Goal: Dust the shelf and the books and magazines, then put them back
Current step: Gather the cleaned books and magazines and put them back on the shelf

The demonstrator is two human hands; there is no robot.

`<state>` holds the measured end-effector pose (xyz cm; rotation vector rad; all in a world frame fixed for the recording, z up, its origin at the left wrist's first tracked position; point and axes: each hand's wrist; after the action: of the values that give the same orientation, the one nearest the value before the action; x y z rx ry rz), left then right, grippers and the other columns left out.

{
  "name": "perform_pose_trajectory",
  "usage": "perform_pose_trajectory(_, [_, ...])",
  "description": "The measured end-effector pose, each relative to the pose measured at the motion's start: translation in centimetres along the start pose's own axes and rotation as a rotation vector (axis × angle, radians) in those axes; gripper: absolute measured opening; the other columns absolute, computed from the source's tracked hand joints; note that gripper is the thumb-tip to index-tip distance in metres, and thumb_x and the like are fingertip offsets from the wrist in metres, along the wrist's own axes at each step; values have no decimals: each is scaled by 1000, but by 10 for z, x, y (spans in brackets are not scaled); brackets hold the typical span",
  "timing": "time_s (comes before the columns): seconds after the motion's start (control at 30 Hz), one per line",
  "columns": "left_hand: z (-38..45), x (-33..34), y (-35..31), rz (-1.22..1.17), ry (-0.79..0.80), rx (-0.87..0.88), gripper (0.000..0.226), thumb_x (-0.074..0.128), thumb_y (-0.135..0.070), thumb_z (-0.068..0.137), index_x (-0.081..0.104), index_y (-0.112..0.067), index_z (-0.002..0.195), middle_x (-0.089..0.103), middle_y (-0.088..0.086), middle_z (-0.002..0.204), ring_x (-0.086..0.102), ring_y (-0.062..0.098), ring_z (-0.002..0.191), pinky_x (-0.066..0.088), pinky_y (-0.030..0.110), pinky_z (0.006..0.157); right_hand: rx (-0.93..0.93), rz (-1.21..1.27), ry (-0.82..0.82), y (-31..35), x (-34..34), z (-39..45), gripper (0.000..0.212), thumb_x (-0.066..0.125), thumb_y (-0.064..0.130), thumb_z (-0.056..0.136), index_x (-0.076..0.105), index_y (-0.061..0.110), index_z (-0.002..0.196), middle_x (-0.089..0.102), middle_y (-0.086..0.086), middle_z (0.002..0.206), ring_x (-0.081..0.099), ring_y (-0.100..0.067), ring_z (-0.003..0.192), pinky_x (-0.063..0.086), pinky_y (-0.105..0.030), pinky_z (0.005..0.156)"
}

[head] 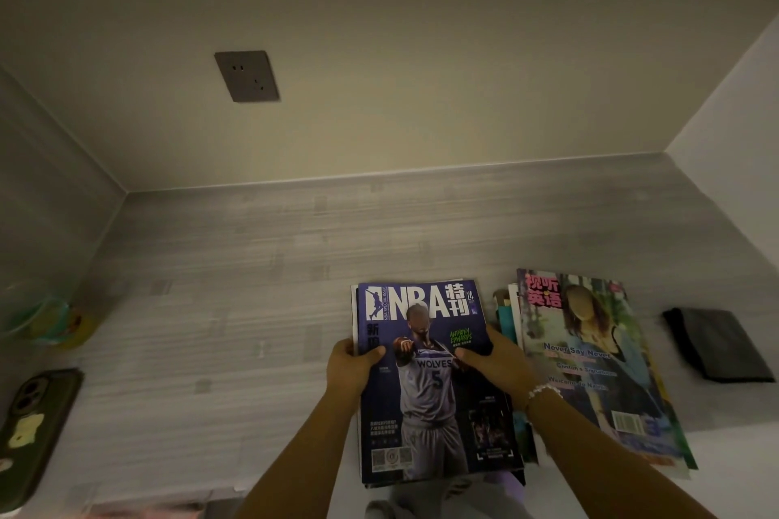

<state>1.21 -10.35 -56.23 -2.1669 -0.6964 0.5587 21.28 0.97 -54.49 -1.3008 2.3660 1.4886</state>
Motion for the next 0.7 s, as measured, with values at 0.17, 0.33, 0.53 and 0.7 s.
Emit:
perform_pose_trajectory(0.17, [-1,2,0,-65,-11,-49,36,75,-10,78,55,-8,108,64,16,111,62,34,99,51,50,91,-3,7,11,-1,0,1,65,70,36,83,42,18,139,55,-6,133,51,-25,121,39,-38,101])
perform_pose_trajectory(0.33, [-3,6,0,-112,8,-60,53,77,-10,77,44,-12,118,59,13,115,60,36,104,50,53,92,-5,32,23,-1,-1,0,66,70,37,82,42,19,140,56,-5,133,51,-25,121,40,-39,104])
perform_pose_trajectory(0.53, [-4,18,-18,-83,78,-1,42,78,-11,75,64,-5,114,69,18,109,66,34,96,52,49,90,11,68,10,-5,-3,-3,64,70,39,83,45,19,138,57,-5,131,53,-24,119,41,-40,102])
perform_pose_trajectory(0.7, [-14,20,-22,-128,161,58,41,75,-2,76,61,-14,112,68,13,109,65,30,99,53,45,89,8,119,-19,-6,-4,-8,55,68,36,84,50,19,134,59,-3,128,54,-24,117,41,-41,102])
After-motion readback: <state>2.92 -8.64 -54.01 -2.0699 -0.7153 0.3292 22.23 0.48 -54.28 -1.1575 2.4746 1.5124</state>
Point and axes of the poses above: each hand's wrist, its own z-axis towards the middle knuckle, its own x-axis out of the palm, y = z × x
